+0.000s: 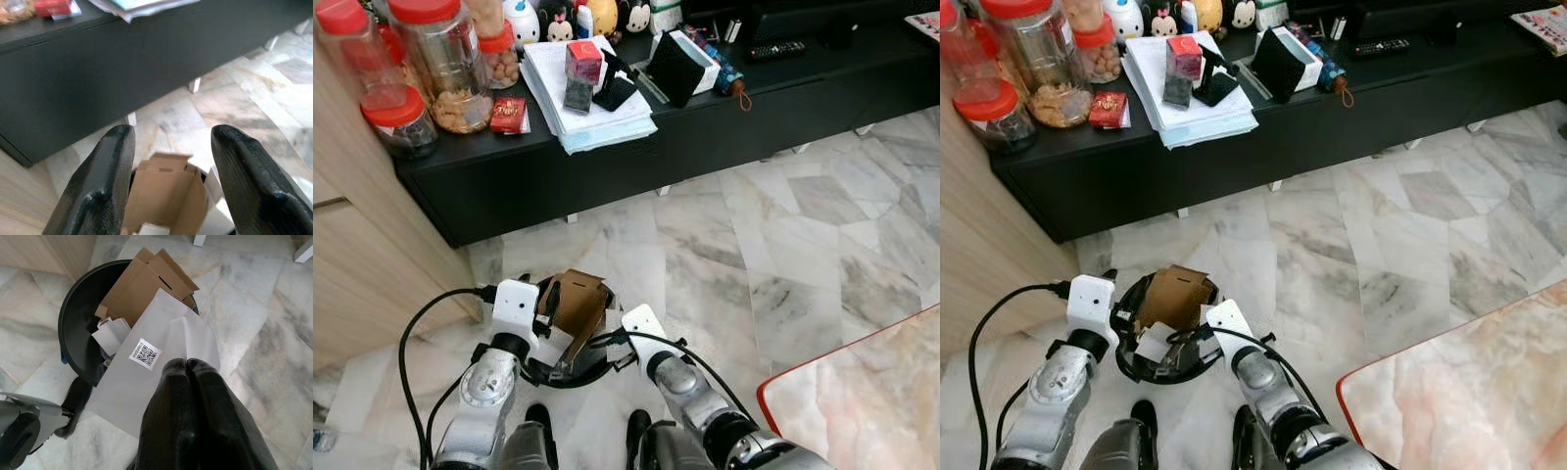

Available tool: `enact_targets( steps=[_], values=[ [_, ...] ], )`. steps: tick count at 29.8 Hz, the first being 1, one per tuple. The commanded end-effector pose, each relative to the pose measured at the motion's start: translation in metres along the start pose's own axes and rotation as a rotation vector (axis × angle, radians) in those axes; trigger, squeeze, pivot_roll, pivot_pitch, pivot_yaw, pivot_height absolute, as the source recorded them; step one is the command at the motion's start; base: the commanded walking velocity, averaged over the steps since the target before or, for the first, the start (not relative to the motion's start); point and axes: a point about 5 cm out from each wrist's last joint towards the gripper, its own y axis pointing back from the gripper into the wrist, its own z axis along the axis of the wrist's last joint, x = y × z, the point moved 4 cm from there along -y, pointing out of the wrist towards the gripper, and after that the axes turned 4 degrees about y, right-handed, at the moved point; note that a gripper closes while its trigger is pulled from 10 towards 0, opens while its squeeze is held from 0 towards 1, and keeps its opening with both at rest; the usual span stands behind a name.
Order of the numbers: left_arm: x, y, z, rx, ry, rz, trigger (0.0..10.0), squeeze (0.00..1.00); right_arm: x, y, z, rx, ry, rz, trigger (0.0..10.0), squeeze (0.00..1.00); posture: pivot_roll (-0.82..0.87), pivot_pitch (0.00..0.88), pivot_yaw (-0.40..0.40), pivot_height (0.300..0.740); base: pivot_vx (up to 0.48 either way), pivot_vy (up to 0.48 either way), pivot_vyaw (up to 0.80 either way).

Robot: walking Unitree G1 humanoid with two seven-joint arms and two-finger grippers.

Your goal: Picking trash to rubbish bin

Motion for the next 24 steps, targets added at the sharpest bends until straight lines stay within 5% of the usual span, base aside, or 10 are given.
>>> enact_targets(
  steps=[1, 10, 19, 24],
  values=[
    [-0.007, 0.012, -0.013, 0.065, 0.028, -0.063, 10.0, 0.0, 0.074, -0.002, 0.047, -0.082, -0.027, 0.18, 10.0, 0.0, 0.21, 0.298, -0.145, 0.74, 0.0, 0.0, 0.0],
    [0.007, 0.018, -0.026, 0.142, -0.014, -0.024, 10.0, 0.0, 0.071, -0.004, 0.059, -0.097, -0.077, 0.162, 10.0, 0.0, 0.21, 0.305, -0.147, 0.74, 0.0, 0.0, 0.0],
    [-0.003, 0.02, -0.036, 0.189, -0.016, -0.069, 10.0, 0.0, 0.067, -0.005, 0.087, -0.177, -0.113, 0.165, 10.0, 0.0, 0.21, 0.315, -0.149, 0.74, 0.0, 0.0, 0.0],
    [-0.009, 0.013, -0.031, 0.182, -0.034, -0.148, 10.0, 0.0, 0.05, -0.005, 0.102, -0.238, -0.133, 0.146, 10.0, 0.0, 0.2, 0.313, -0.15, 0.74, 0.0, 0.0, 0.0]
  ],
)
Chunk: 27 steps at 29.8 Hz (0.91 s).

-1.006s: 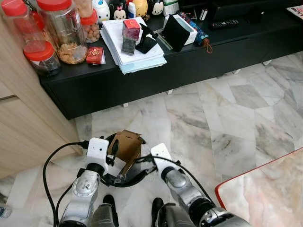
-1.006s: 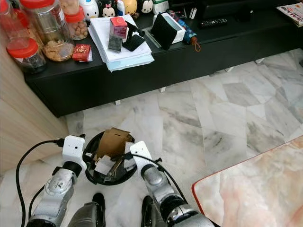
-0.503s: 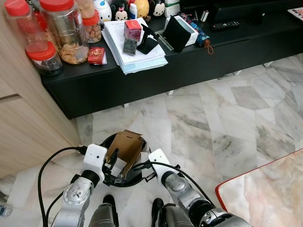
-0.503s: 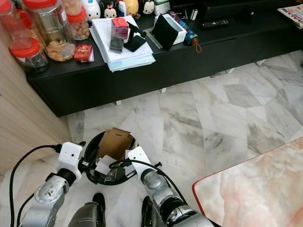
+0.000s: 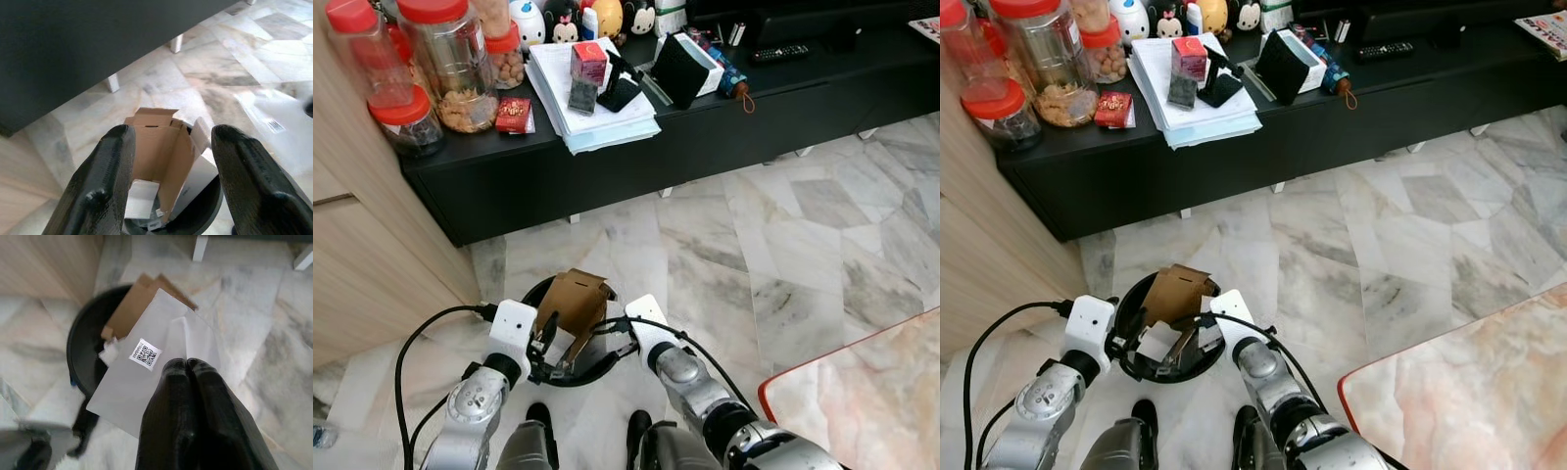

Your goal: Picking trash to rubbish bin

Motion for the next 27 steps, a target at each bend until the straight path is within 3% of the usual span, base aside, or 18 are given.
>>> enact_targets(
  steps=[1, 2, 3, 6, 13, 17, 18, 27],
  values=[
    [-0.008, -0.001, -0.001, 0.016, -0.013, -0.047, 10.0, 0.0, 0.058, -0.008, 0.078, -0.183, -0.031, 0.139, 10.0, 0.0, 0.2, 0.313, -0.149, 0.74, 0.0, 0.0, 0.0],
    [-0.009, -0.002, 0.004, 0.001, -0.022, -0.06, 10.0, 0.0, 0.045, -0.009, 0.082, -0.203, -0.031, 0.116, 10.0, 0.0, 0.21, 0.313, -0.149, 0.74, 0.0, 0.0, 0.0],
    [-0.009, -0.002, 0.004, 0.001, -0.022, -0.06, 10.0, 0.0, 0.045, -0.009, 0.082, -0.203, -0.031, 0.116, 10.0, 0.0, 0.21, 0.313, -0.149, 0.74, 0.0, 0.0, 0.0],
    [-0.011, 0.0, 0.012, -0.027, -0.041, -0.082, 10.0, 0.0, 0.025, -0.008, 0.094, -0.249, -0.038, 0.104, 10.0, 0.0, 0.2, 0.313, -0.148, 0.74, 0.0, 0.0, 0.0],
    [-0.015, -0.002, 0.017, -0.052, -0.048, -0.086, 10.0, 0.0, 0.023, -0.002, 0.134, -0.388, -0.064, 0.141, 10.0, 0.0, 0.19, 0.308, -0.146, 0.74, 0.0, 0.0, 0.0],
    [-0.016, -0.004, 0.027, -0.082, -0.045, -0.089, 10.0, 0.0, 0.015, 0.001, 0.142, -0.422, -0.057, 0.14, 10.0, 0.0, 0.2, 0.304, -0.142, 0.74, 0.0, 0.0, 0.0],
    [-0.016, -0.006, 0.035, -0.102, -0.043, -0.1, 10.0, 0.0, 0.001, 0.003, 0.142, -0.437, -0.054, 0.123, 10.0, 0.0, 0.2, 0.304, -0.142, 0.74, 0.0, 0.0, 0.0],
    [-0.017, -0.012, 0.071, -0.196, 0.01, -0.139, 10.0, 0.0, -0.059, 0.022, 0.138, -0.504, -0.077, 0.066, 10.0, 0.0, 0.19, 0.289, -0.138, 0.74, 0.0, 0.0, 0.0]
  ],
)
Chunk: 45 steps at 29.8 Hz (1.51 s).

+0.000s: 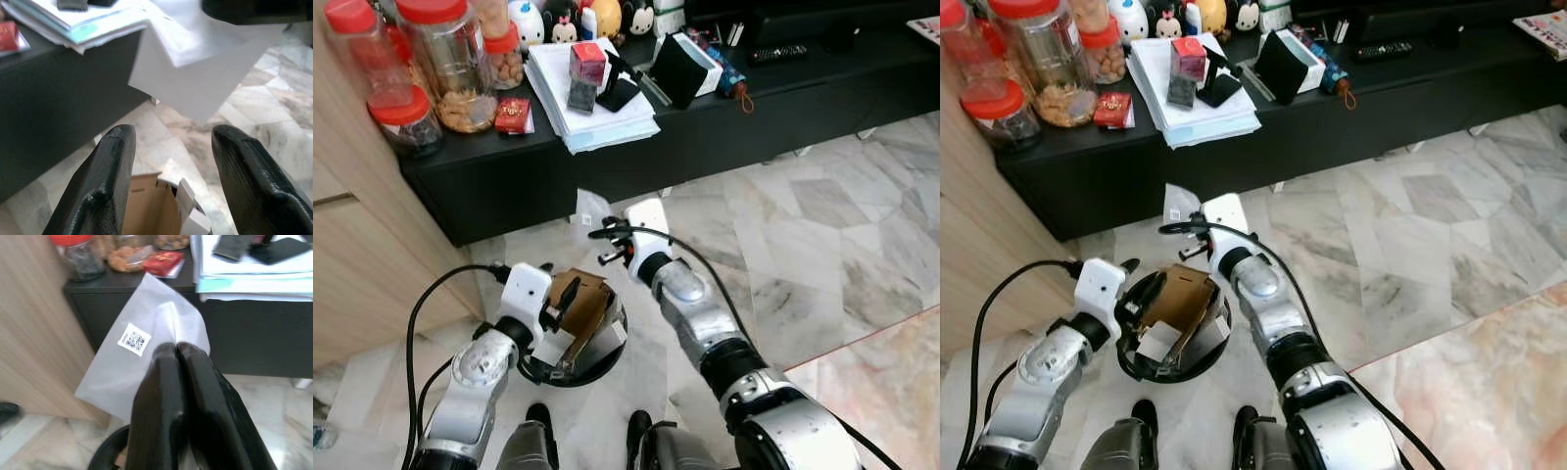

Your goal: Picking trash to rubbish bin

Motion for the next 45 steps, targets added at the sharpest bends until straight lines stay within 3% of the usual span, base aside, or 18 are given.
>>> enact_targets(
  steps=[1, 7, 17, 23, 25, 28, 32, 36, 41, 43, 44, 45],
  values=[
    [-0.008, -0.001, 0.007, -0.018, 0.046, -0.032, 10.0, 0.0, -0.015, 0.009, 0.0, -0.013, -0.03, -0.02, 10.0, 0.0, 0.19, 0.285, -0.137, 0.74, 0.0, 0.0, 0.0],
    [-0.021, -0.003, 0.027, -0.056, 0.081, -0.124, 10.0, 0.0, -0.048, 0.03, 0.006, -0.063, -0.049, -0.061, 10.0, 0.0, 0.2, 0.273, -0.132, 0.74, 0.0, 0.0, 0.0],
    [-0.02, -0.001, 0.036, -0.062, 0.121, -0.15, 10.0, 0.0, -0.073, 0.056, 0.004, -0.088, -0.095, -0.043, 10.0, 0.0, 0.21, 0.264, -0.126, 0.74, 0.0, 0.0, 0.0],
    [-0.017, -0.011, 0.055, -0.137, 0.236, -0.117, 10.0, 0.0, -0.091, 0.076, 0.009, -0.159, -0.188, -0.032, 10.0, 0.0, 0.21, 0.234, -0.124, 0.74, 0.0, 0.0, 0.0],
    [-0.016, -0.012, 0.056, -0.143, 0.243, -0.11, 10.0, 0.0, -0.09, 0.078, 0.009, -0.167, -0.198, -0.021, 10.0, 0.0, 0.21, 0.23, -0.124, 0.74, 0.0, 0.0, 0.0],
    [-0.013, -0.015, 0.066, -0.176, 0.245, -0.107, 10.0, 0.0, -0.075, 0.088, 0.008, -0.192, -0.21, 0.096, 10.0, 0.0, 0.21, 0.227, -0.123, 0.74, 0.0, 0.0, 0.0],
    [-0.021, -0.018, 0.074, -0.173, 0.17, -0.176, 10.0, 0.0, -0.065, 0.096, 0.004, -0.193, -0.216, 0.178, 10.0, 0.0, 0.21, 0.228, -0.123, 0.74, 0.0, 0.0, 0.0],
    [-0.03, -0.019, 0.075, -0.162, 0.151, -0.253, 10.0, 0.0, -0.052, 0.101, 0.003, -0.206, -0.212, 0.254, 10.0, 0.0, 0.21, 0.237, -0.122, 0.74, 0.0, 0.0, 0.0],
    [-0.037, -0.018, 0.077, -0.154, 0.2, -0.312, 10.0, 0.0, -0.046, 0.102, 0.001, -0.203, -0.215, 0.277, 10.0, 0.0, 0.21, 0.246, -0.12, 0.74, 0.0, 0.0, 0.0],
    [-0.042, -0.014, 0.08, -0.151, 0.309, -0.375, 10.0, 0.0, -0.039, 0.102, -0.002, -0.195, -0.221, 0.3, 10.0, 0.0, 0.21, 0.25, -0.12, 0.74, 0.0, 0.0, 0.0],
    [-0.043, -0.012, 0.081, -0.145, 0.343, -0.4, 10.0, 0.25, -0.036, 0.103, -0.002, -0.196, -0.229, 0.312, 10.0, 0.0, 0.21, 0.25, -0.12, 0.74, 0.0, 0.0, 0.0],
    [-0.043, -0.011, 0.081, -0.14, 0.362, -0.415, 10.0, 1.0, -0.034, 0.103, -0.002, -0.197, -0.235, 0.319, 10.0, 0.0, 0.21, 0.25, -0.12, 0.74, 0.0, 0.0, 0.0]
  ],
)
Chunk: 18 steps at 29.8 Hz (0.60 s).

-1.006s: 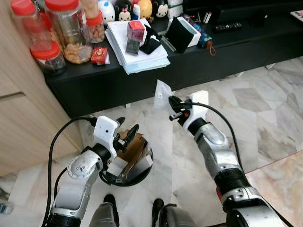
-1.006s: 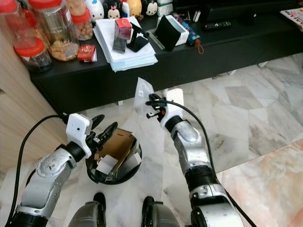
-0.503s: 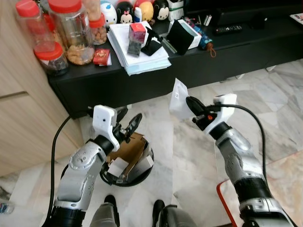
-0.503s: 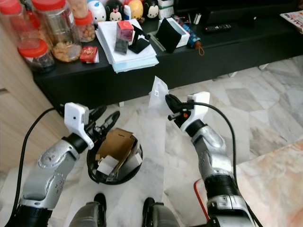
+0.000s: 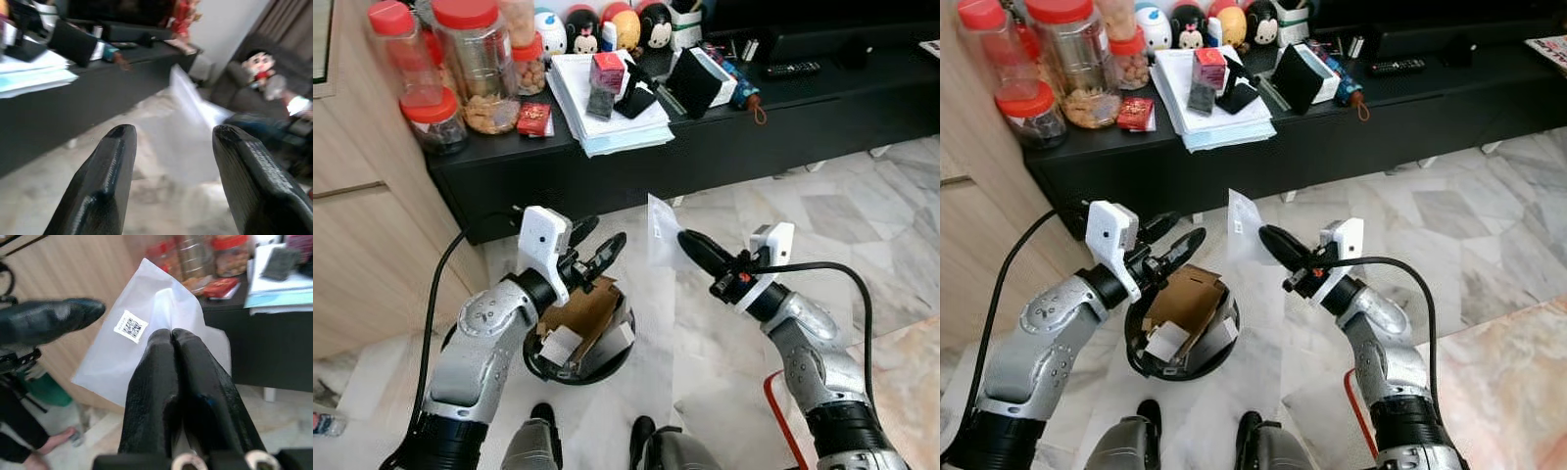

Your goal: Picking trash to rubbish bin

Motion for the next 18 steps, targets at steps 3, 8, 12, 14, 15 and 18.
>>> enact_targets(
  steps=[3, 8, 12, 14, 15, 18],
  values=[
    [-0.006, 0.003, 0.005, -0.007, 0.038, -0.049, 10.0, 1.0, 0.009, 0.002, -0.002, 0.004, -0.014, 0.041, 10.0, 0.0, 0.21, 0.261, -0.118, 0.74, 0.0, 0.0, 0.0],
    [-0.005, 0.005, 0.012, -0.009, 0.027, -0.057, 10.0, 1.0, 0.007, 0.006, -0.009, 0.03, -0.024, 0.041, 10.0, 0.0, 0.22, 0.265, -0.12, 0.74, 0.0, 0.0, 0.0],
    [-0.006, 0.007, 0.012, 0.018, 0.004, -0.069, 10.0, 1.0, 0.005, 0.009, -0.009, 0.031, -0.025, 0.042, 10.0, 0.0, 0.22, 0.265, -0.12, 0.74, 0.0, 0.0, 0.0],
    [-0.008, 0.008, 0.014, 0.027, 0.002, -0.078, 10.0, 1.0, 0.005, 0.011, -0.007, 0.03, -0.025, 0.045, 10.0, 0.0, 0.22, 0.269, -0.121, 0.74, 0.0, 0.0, 0.0],
    [-0.008, 0.009, 0.015, 0.028, 0.001, -0.082, 10.0, 1.0, 0.004, 0.011, -0.006, 0.029, -0.025, 0.046, 10.0, 0.0, 0.22, 0.269, -0.121, 0.74, 0.0, 0.0, 0.0],
    [-0.014, 0.011, 0.023, 0.04, -0.037, -0.13, 10.0, 0.0, 0.003, 0.015, -0.005, 0.031, -0.026, 0.056, 10.0, 0.0, 0.22, 0.272, -0.12, 0.74, 0.0, 0.0, 0.0]
  ],
)
